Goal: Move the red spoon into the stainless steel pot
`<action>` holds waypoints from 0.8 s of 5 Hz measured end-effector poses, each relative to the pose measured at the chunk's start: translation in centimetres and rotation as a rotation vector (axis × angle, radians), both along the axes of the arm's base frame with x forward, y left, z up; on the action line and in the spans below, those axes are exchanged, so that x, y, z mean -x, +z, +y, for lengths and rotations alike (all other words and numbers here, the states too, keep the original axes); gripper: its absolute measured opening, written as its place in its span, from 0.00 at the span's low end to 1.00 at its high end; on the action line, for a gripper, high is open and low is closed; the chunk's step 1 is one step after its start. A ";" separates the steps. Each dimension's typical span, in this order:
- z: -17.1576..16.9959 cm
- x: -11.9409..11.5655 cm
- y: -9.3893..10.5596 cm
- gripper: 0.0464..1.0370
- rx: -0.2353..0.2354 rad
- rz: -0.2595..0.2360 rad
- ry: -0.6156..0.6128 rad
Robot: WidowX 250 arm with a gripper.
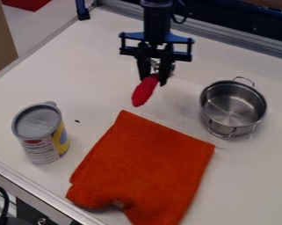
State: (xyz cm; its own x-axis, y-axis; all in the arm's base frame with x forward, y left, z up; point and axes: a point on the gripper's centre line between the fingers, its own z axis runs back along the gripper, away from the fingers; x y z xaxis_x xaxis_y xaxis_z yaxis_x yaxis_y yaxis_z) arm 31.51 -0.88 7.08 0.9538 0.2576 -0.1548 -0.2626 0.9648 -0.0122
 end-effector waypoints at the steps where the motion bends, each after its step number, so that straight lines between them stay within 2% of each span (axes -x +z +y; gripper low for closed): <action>1: -3.1 0.4 0.1 0.27 -0.014 -0.012 -0.089; 2: -6.0 0.3 0.4 0.27 -0.025 -0.038 -0.159; 3: -8.7 -0.5 -0.3 0.27 -0.037 -0.020 -0.148; 4: -9.9 -1.0 -1.2 0.27 -0.055 0.009 -0.090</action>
State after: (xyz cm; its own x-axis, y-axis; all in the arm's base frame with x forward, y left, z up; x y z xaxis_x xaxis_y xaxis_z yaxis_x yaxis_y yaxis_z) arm 32.48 -10.83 5.92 0.9720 0.1796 -0.1513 -0.1749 0.9836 0.0434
